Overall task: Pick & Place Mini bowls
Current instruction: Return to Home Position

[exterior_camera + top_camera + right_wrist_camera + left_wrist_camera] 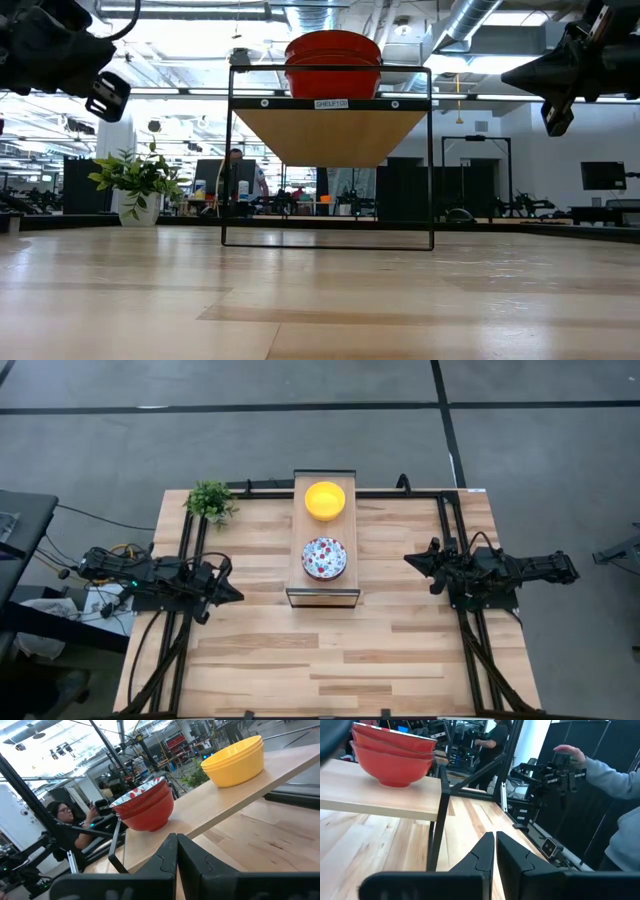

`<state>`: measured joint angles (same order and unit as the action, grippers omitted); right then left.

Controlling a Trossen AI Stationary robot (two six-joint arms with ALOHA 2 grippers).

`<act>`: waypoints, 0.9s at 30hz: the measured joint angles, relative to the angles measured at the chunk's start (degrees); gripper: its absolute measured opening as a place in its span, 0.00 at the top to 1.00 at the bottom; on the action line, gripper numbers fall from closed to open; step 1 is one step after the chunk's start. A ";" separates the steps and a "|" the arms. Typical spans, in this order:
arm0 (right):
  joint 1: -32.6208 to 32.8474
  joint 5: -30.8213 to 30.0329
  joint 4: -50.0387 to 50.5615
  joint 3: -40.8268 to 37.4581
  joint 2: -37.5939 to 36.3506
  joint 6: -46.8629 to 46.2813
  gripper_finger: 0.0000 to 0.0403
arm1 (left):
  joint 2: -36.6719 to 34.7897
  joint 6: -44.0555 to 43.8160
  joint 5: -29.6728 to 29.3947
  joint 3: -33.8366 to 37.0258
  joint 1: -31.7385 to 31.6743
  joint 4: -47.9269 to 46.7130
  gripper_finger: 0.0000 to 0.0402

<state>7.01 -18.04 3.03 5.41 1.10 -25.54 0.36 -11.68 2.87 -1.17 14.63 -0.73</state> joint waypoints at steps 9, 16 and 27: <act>-0.02 -0.01 -0.70 -0.68 -1.05 0.02 1.00 | 0.02 -0.18 -0.02 0.00 0.00 -0.02 0.96; -0.01 -0.01 -10.79 -4.90 -0.94 0.04 1.00 | 0.22 -0.09 -0.02 0.00 0.00 -0.04 0.96; -0.02 0.07 -6.43 -4.96 -0.19 0.03 1.00 | 0.97 10.17 -0.06 0.00 0.00 0.00 0.96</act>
<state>6.98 -17.98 -3.40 0.45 0.91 -25.51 1.33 -1.51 2.81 -1.17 14.63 -0.73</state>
